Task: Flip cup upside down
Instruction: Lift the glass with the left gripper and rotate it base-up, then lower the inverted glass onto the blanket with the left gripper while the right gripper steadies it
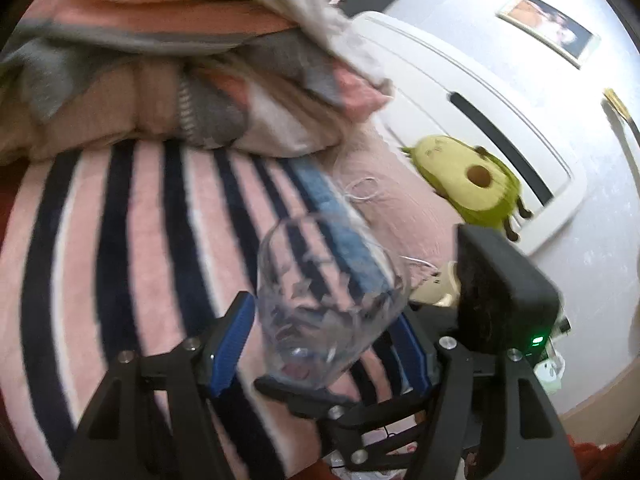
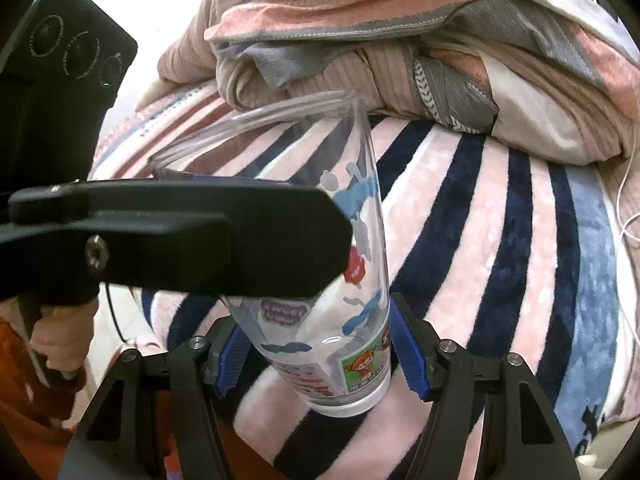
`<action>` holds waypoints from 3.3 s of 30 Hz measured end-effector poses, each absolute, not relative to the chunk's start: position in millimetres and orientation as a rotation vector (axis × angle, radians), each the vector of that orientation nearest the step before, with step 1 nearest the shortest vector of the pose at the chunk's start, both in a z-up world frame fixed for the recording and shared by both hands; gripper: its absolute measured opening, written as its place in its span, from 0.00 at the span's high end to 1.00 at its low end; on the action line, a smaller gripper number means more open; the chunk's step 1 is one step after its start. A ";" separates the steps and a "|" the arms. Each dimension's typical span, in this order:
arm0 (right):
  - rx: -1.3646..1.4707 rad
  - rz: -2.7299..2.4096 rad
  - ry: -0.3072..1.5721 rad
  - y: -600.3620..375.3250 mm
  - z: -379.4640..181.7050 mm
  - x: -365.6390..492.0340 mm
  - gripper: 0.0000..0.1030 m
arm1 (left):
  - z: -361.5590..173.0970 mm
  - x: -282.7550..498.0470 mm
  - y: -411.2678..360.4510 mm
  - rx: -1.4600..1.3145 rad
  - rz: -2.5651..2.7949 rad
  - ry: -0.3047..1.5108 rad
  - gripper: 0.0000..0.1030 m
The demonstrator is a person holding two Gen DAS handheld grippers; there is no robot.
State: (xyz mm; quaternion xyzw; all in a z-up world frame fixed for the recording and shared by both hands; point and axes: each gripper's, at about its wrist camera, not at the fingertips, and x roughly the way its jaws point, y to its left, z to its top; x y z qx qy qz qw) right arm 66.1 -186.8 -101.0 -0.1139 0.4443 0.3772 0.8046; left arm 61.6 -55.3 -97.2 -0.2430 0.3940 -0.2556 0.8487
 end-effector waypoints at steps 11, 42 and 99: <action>-0.262 0.881 0.977 -120.7 -129.1 90.0 0.42 | -169.2 41.2 49.5 -0.760 -0.399 0.940 0.39; -0.279 0.522 0.846 -173.9 -138.9 27.7 0.00 | -108.2 142.5 -69.8 0.145 -0.923 1.238 0.01; 0.053 0.644 0.772 -153.5 -59.7 85.0 0.45 | -103.9 64.2 -53.2 -0.026 -0.630 0.895 0.45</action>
